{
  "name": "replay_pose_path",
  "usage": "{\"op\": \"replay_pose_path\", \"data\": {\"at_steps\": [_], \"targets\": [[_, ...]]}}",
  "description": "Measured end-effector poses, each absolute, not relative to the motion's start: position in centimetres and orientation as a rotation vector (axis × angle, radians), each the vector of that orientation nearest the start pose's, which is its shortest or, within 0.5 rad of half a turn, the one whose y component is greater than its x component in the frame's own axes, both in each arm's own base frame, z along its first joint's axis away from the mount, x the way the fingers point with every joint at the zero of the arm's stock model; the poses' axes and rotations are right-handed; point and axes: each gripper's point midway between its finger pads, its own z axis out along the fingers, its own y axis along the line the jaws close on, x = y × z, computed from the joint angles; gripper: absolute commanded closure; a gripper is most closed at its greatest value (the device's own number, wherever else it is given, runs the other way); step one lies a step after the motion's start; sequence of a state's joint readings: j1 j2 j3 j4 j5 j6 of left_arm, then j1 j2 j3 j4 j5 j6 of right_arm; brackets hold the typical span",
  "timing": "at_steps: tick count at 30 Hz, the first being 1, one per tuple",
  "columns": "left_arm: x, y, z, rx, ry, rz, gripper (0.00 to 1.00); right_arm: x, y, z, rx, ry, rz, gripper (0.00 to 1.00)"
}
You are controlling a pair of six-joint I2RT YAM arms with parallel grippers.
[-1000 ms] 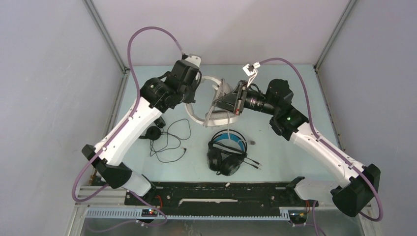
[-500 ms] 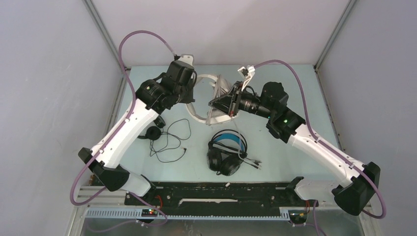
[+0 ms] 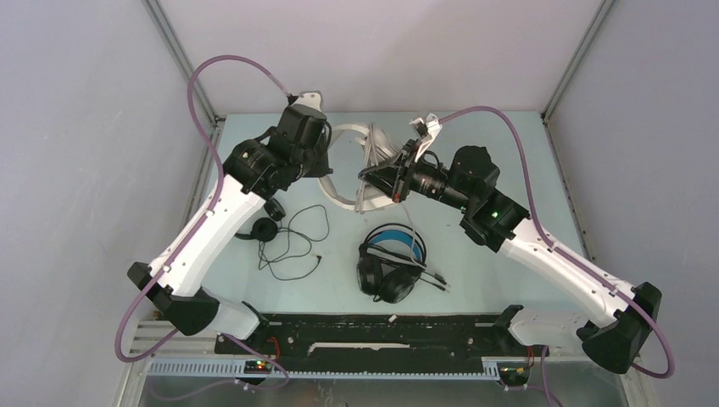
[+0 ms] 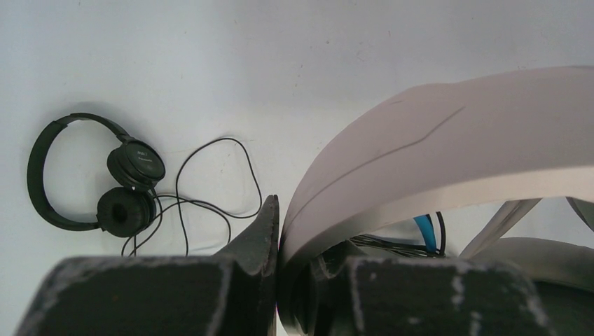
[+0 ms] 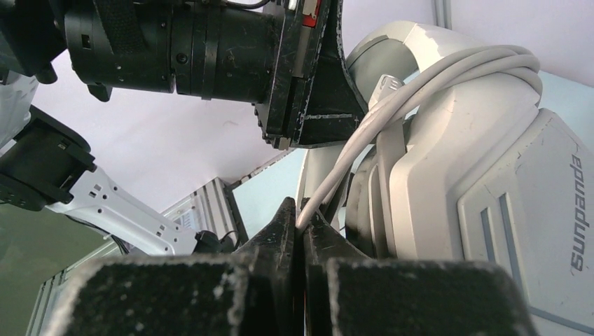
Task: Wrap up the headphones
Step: Wrap the headphones cable around the headphones.
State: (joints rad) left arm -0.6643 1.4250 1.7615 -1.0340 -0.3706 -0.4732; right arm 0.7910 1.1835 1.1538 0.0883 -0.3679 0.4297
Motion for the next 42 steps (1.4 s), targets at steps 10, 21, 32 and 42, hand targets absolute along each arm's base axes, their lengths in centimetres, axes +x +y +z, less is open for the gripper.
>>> {"op": "replay_pose_path", "data": {"at_steps": [10, 21, 32, 42], "targets": [[32.0, -18.1, 33.6, -0.059, 2.172, -0.225, 1.00, 21.3, 34.1, 39.8, -0.577, 1.547, 1.385, 1.00], [33.2, -17.6, 34.6, -0.210, 2.115, -0.256, 1.00, 20.4, 35.0, 38.1, -0.602, 1.628, 1.446, 0.87], [34.2, -17.5, 35.7, -0.338, 2.058, -0.322, 1.00, 21.2, 34.5, 35.5, -0.718, 1.614, 1.220, 0.92], [33.1, -17.8, 35.2, -0.307, 2.104, -0.344, 1.00, 22.6, 32.7, 31.1, -0.768, 1.524, 1.008, 0.86]]}}
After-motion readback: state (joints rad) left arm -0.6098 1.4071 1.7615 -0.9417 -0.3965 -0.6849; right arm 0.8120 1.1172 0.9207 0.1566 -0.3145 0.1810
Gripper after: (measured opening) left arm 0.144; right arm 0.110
